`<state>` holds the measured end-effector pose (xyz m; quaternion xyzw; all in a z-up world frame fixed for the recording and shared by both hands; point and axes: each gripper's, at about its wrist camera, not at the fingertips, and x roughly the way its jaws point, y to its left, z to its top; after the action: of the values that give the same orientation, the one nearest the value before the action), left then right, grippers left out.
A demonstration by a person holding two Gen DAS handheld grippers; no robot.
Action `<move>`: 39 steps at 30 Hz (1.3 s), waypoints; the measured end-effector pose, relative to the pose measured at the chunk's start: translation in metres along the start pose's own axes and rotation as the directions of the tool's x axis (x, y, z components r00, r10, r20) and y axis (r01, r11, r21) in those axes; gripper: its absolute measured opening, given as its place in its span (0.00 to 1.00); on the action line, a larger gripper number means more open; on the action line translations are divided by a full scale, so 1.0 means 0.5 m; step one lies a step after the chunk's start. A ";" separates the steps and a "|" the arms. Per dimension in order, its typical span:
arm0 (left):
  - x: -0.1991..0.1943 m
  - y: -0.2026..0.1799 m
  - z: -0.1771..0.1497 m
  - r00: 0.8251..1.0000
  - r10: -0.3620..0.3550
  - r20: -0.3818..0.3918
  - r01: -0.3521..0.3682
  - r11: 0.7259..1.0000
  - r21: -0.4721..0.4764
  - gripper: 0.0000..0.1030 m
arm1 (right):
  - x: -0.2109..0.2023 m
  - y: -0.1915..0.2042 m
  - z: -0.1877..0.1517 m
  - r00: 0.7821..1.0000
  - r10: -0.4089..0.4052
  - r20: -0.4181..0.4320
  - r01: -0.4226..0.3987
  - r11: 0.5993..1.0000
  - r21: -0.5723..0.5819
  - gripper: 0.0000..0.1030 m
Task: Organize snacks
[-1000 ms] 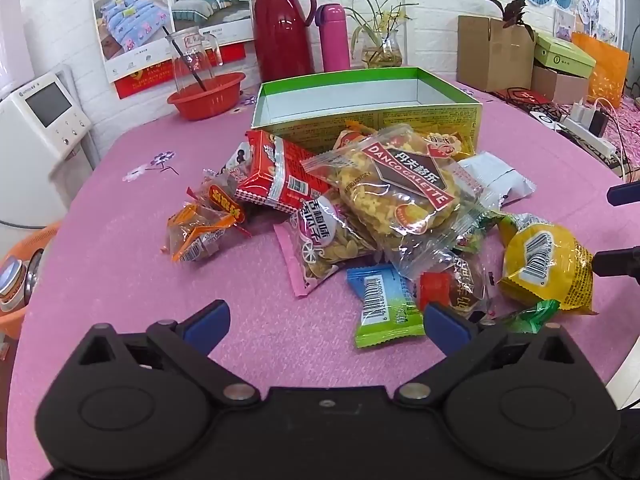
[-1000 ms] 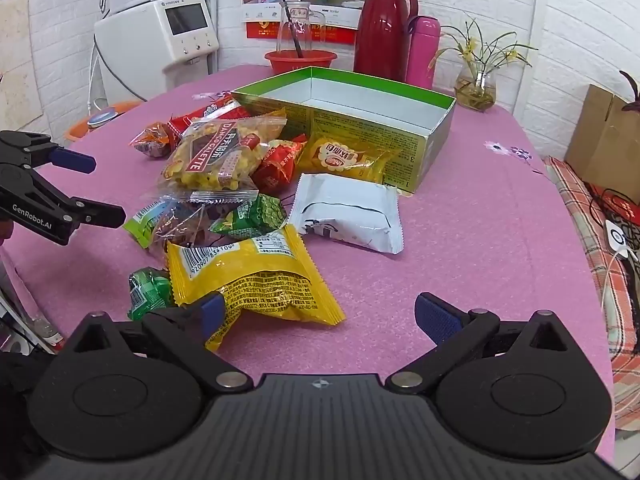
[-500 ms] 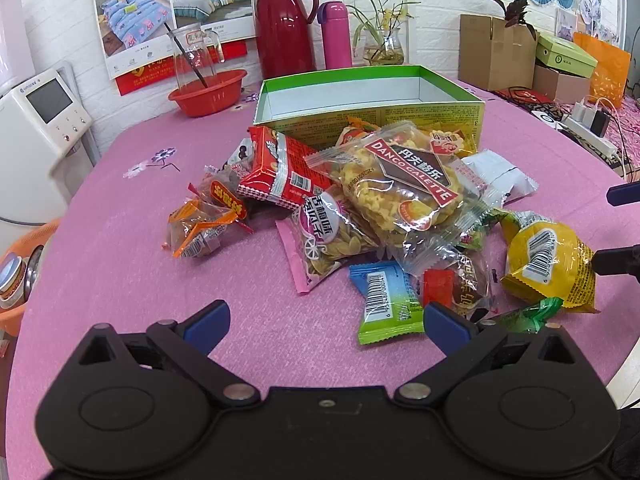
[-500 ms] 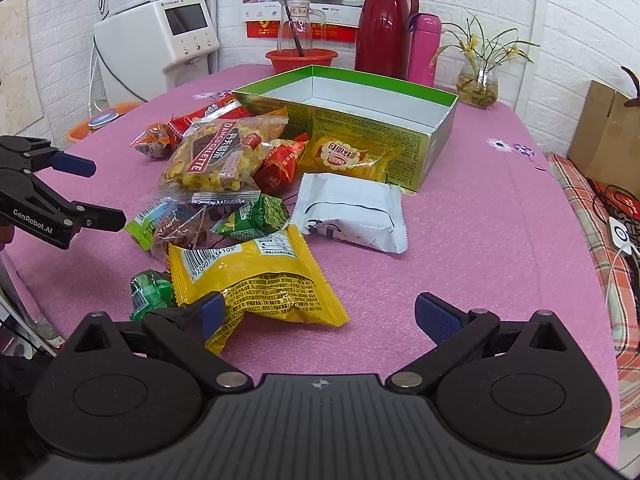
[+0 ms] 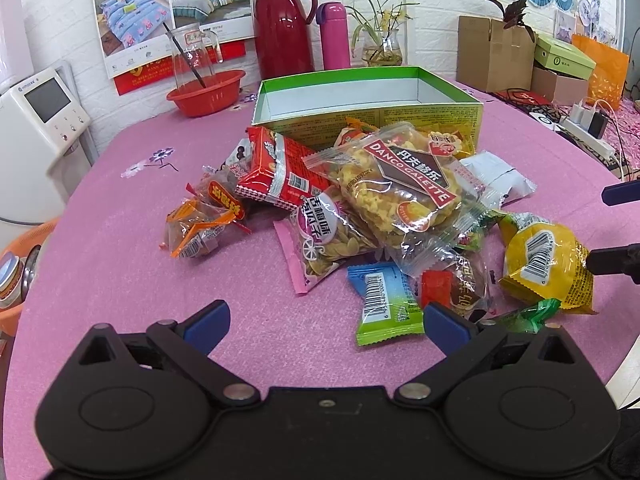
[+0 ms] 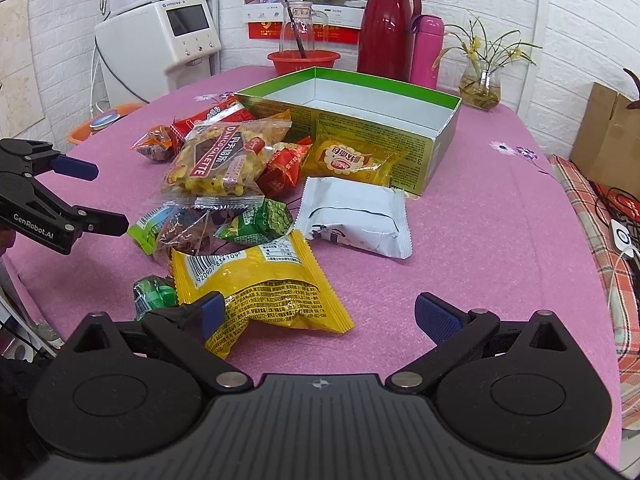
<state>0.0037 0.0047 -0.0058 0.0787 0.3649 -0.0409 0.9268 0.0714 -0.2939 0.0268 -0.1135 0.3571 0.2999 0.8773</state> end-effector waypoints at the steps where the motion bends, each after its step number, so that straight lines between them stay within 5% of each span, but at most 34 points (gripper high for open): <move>1: 0.000 0.000 0.000 1.000 0.000 0.000 0.000 1.000 0.000 0.98 | 0.001 0.000 0.001 1.000 0.000 -0.001 0.000 1.000 0.002 1.00; 27: 0.010 0.011 0.000 1.000 -0.018 -0.004 0.018 1.000 -0.017 0.97 | 0.011 0.004 0.012 1.000 0.023 -0.005 -0.023 1.000 -0.005 1.00; 34: -0.021 0.059 0.045 0.987 -0.092 0.132 0.109 0.986 -0.128 0.97 | 0.014 0.002 0.047 0.989 0.138 0.060 -0.138 0.990 -0.006 1.00; 39: 0.013 0.056 0.076 0.968 -0.204 0.147 0.230 0.955 -0.189 0.94 | 0.054 0.029 0.088 0.978 0.196 0.066 -0.192 0.980 -0.060 1.00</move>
<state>0.0377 0.0257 0.0201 -0.0604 0.3143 -0.1100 0.9410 0.1024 -0.2520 0.0401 -0.0905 0.3266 0.3972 0.8529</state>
